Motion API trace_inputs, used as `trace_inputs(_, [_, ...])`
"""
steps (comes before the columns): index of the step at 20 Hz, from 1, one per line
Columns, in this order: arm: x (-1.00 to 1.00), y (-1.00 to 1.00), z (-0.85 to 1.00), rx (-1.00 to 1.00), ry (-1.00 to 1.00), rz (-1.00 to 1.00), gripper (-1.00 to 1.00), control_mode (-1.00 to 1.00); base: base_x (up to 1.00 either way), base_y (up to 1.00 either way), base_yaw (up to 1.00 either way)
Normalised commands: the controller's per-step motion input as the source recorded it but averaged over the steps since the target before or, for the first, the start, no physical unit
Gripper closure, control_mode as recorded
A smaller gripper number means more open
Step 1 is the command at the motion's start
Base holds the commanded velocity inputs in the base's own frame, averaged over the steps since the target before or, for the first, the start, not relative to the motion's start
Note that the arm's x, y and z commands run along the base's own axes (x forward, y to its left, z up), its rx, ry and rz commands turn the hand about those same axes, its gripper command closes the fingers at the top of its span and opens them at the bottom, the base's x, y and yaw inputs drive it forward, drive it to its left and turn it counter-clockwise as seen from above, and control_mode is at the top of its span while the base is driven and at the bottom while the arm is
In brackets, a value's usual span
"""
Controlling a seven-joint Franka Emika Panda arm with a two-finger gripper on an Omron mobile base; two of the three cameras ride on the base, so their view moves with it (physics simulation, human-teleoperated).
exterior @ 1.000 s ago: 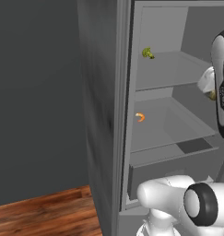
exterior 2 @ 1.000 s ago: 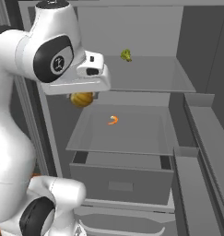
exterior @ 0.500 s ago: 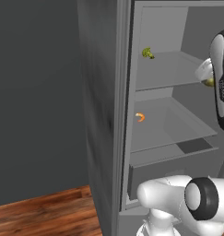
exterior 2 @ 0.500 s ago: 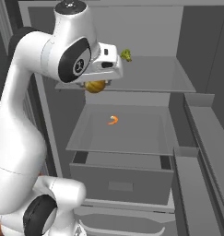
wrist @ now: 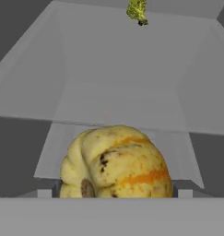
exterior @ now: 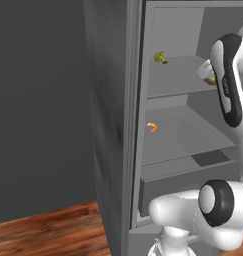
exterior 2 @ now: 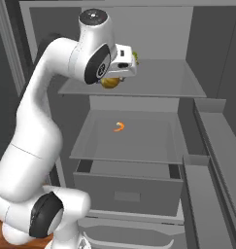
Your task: Transport the fish and squash to the fridge. Place the fish on the rack containing meat and place the squash on the rack containing the vegetable, ensuring meats and vegetables are on different racks.
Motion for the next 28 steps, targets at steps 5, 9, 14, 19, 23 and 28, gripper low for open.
trace_inputs(5, [0.87, -0.06, -0.02, 0.02, 0.04, 0.02, 1.0, -1.0, 0.0, 0.0, 0.0])
trace_inputs(9, [0.85, 0.0, -0.1, 0.0, 0.0, 0.03, 1.0, -1.0, 0.0, 0.0, 0.0])
trace_inputs(14, [0.63, -0.03, -0.15, 0.0, 0.0, 0.04, 1.0, -1.0, 0.0, 0.0, 0.0])
trace_inputs(19, [0.47, -0.02, -0.2, 0.0, 0.0, 0.04, 1.0, -1.0, 0.0, 0.0, 0.0])
trace_inputs(23, [0.39, -0.01, -0.21, 0.0, 0.0, 0.03, 1.0, -1.0, 0.0, 0.0, 0.0])
trace_inputs(28, [0.12, -0.01, -0.2, 0.0, 0.0, 0.01, 1.0, -1.0, 0.0, 0.0, 0.0])
